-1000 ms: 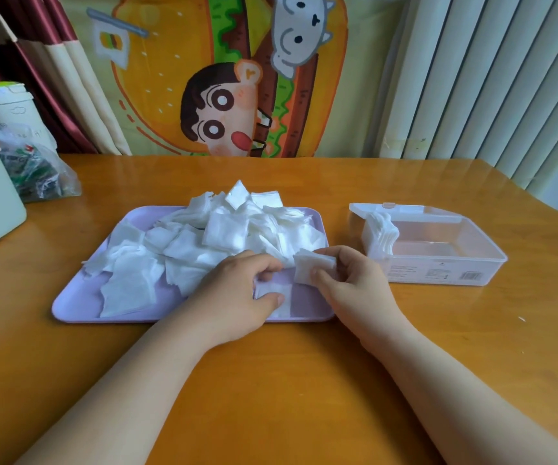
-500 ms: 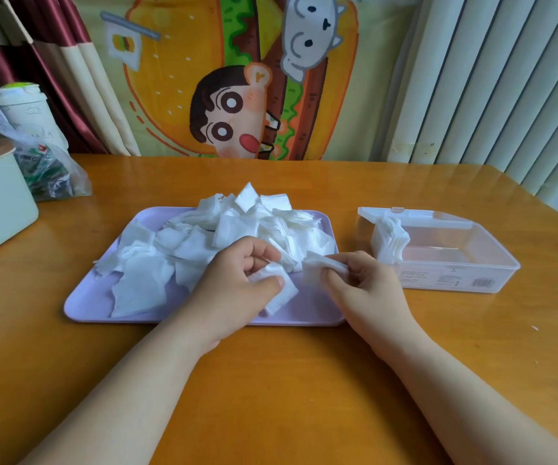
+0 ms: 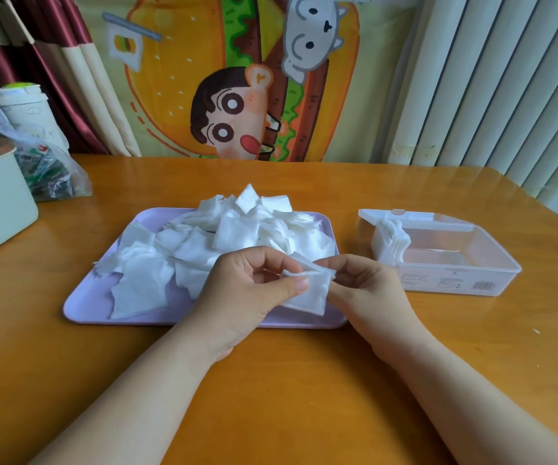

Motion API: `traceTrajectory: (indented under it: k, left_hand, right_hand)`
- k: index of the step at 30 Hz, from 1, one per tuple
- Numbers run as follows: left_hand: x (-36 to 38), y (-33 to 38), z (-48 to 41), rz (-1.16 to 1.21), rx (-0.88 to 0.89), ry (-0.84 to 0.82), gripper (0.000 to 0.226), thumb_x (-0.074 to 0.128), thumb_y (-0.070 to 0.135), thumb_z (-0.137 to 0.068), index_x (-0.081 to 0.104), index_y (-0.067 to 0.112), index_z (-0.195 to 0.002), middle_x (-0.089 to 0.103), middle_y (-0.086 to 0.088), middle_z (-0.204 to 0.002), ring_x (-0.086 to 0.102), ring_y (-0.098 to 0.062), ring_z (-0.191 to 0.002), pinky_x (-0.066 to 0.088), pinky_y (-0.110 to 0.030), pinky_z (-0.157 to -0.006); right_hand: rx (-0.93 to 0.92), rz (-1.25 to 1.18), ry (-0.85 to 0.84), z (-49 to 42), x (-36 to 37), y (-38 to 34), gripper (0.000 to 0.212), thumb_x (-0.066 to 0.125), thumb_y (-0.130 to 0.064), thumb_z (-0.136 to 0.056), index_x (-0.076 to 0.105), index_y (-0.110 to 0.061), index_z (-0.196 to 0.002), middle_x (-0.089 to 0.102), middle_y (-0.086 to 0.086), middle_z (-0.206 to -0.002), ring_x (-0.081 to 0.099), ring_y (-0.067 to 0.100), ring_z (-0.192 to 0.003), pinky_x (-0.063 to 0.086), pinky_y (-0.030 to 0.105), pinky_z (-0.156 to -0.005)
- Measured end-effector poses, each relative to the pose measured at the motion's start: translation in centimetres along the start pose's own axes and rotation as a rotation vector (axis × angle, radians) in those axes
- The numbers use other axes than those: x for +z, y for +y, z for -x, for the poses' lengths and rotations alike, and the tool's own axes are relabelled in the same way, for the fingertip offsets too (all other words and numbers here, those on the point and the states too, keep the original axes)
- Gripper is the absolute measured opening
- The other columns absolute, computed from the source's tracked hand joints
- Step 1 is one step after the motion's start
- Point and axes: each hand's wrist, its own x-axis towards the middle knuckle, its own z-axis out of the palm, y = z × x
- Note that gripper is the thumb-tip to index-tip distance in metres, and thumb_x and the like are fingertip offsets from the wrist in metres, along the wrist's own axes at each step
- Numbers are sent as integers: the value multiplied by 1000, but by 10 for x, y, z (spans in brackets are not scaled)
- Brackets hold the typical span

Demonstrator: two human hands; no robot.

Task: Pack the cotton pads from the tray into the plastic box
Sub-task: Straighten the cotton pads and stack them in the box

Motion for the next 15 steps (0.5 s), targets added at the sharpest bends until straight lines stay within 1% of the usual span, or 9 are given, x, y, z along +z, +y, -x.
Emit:
traceTrajectory:
  k: [1, 3, 5, 8, 10, 11, 13, 15]
  left_hand:
    - [0, -1, 0, -16, 5, 8, 16, 87, 4, -79, 80, 18, -84, 76, -20, -92, 69, -19, -81, 57, -33, -85]
    - [-1, -2, -1, -50, 17, 15, 16, 88, 6, -80, 79, 18, -85, 74, -19, -86, 66, -18, -78, 56, -36, -83]
    - [-1, -3, -1, -73, 25, 17, 15, 89, 7, -80, 78, 17, -85, 73, -16, -84, 65, -17, -77, 56, -38, -81]
    - [-2, -4, -2, -81, 29, 18, 16, 89, 8, -80, 76, 16, -84, 74, -21, -91, 67, -20, -80, 58, -45, -84]
    - [-2, -6, -2, -99, 41, 21, 15, 89, 11, -80, 76, 17, -84, 74, -22, -93, 67, -23, -82, 58, -53, -87]
    - [-2, -6, -3, -106, 47, 25, 15, 89, 12, -81, 76, 17, -84, 74, -22, -93, 66, -23, -82, 57, -54, -88]
    - [-3, -8, -3, -118, 51, 35, 14, 89, 14, -82, 75, 18, -85, 73, -22, -94, 65, -22, -81, 57, -51, -85]
    - [-3, -9, -4, -121, 53, 43, 14, 88, 13, -82, 75, 19, -83, 74, -20, -93, 64, -19, -80, 56, -43, -81]
  right_hand:
    - [-6, -1, -6, 0, -1, -1, 14, 77, -2, -92, 83, -14, -98, 83, 4, -95, 80, 20, -93, 63, 32, -85]
    - [-30, 1, -36, 0, -2, -2, 17, 74, -3, -95, 83, -14, -103, 83, 2, -99, 80, 19, -98, 62, 28, -87]
    - [-55, 9, -75, 0, -2, -2, 18, 71, -5, -98, 82, -12, -109, 83, 2, -103, 79, 19, -103, 61, 29, -91]
    - [-95, 54, -126, -1, -3, -2, 20, 65, -7, -103, 79, -10, -116, 82, 1, -110, 76, 17, -110, 59, 28, -96]
    - [-117, 82, -156, -1, -4, -2, 22, 62, -8, -105, 78, -10, -119, 82, 1, -113, 75, 17, -113, 57, 26, -97]
    - [-122, 87, -167, -1, -4, -1, 22, 60, -10, -106, 78, -10, -120, 81, 1, -114, 75, 16, -114, 56, 26, -97]
    - [-121, 86, -184, 0, -4, -1, 23, 59, -13, -107, 77, -10, -120, 81, 0, -114, 74, 15, -114, 55, 23, -96]
    - [-117, 84, -194, 0, -3, -2, 24, 57, -14, -108, 77, -10, -120, 81, -1, -113, 74, 12, -113, 53, 19, -93]
